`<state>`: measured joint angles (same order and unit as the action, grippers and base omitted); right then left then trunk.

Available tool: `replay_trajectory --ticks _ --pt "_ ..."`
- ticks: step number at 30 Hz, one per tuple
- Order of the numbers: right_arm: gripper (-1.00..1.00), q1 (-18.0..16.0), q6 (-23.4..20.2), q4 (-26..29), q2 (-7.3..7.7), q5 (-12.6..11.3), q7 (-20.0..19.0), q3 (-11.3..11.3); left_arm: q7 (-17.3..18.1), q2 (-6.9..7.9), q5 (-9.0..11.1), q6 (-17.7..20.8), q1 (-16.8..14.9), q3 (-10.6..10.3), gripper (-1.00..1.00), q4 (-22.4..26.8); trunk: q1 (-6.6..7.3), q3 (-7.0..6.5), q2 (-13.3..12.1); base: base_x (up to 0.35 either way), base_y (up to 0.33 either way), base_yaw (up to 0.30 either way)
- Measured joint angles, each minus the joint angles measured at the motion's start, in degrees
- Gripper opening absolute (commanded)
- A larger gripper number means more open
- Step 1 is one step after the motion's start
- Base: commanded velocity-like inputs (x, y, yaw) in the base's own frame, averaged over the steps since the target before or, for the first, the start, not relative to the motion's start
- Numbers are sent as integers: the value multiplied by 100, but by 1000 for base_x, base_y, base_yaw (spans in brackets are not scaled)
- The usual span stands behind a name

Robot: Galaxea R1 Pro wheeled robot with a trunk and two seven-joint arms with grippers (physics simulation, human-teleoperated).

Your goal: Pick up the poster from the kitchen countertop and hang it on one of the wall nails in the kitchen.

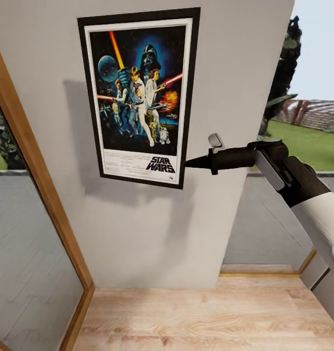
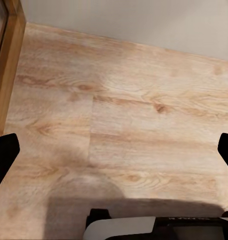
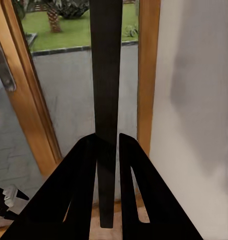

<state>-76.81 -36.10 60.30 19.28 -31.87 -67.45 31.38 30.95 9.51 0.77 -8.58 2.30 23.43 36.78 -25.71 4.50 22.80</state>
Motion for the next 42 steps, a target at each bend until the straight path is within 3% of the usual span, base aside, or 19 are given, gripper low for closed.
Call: replay_trajectory --ticks 11,28,42 --pt "-100 0 0 0 0 1 0 0 -3 -1 -2 0 0 2 100 0 -1 0 -1 317 0 0" --pt "-100 0 0 0 0 -1 -1 0 -4 0 0 0 0 3 100 -1 -3 0 -1 31 0 0" --pt "-100 0 0 0 0 0 1 0 -4 0 -3 0 0 3 100 -1 -3 0 -1 195 0 0"
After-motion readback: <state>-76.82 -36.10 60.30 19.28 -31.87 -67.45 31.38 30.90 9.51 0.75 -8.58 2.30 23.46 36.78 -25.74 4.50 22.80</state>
